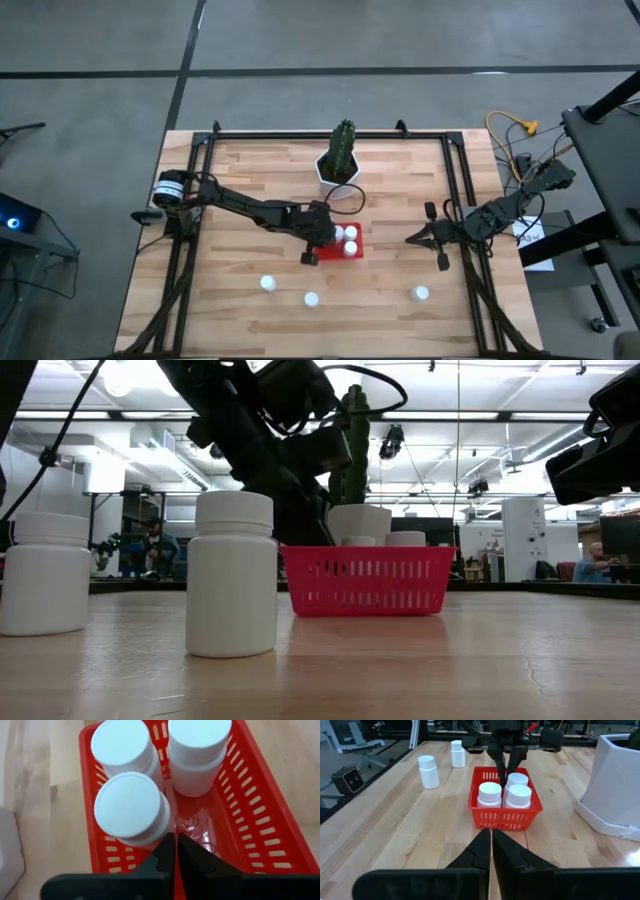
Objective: Pick and place pill bottles into a basket
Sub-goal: Put the white pill bottle into the red bin
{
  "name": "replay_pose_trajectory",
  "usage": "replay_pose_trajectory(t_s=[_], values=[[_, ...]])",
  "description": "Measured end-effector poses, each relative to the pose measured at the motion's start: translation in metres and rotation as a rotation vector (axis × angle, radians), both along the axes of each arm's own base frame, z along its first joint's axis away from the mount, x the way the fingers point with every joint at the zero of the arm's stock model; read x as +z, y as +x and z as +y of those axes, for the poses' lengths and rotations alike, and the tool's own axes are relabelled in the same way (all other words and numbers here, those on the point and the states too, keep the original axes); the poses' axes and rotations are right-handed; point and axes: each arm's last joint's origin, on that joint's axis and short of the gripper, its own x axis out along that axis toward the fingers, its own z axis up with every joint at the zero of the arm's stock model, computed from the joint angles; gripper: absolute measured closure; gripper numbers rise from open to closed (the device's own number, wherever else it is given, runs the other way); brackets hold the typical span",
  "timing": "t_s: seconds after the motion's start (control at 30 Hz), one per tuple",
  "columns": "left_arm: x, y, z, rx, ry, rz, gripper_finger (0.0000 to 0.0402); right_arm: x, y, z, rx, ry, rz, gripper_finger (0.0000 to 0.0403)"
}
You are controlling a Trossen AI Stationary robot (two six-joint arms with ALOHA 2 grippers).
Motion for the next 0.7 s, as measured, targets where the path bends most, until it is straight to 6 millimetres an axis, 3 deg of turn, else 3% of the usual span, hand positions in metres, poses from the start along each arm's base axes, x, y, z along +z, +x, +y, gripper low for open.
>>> replay_pose_trajectory(t_s=[0.7], values=[[0.001,-0.0037,0.0018,0.023,0.051,0.03,0.04,0.0,0.0,0.0,0.0,-0.001,0.0,0.0394]])
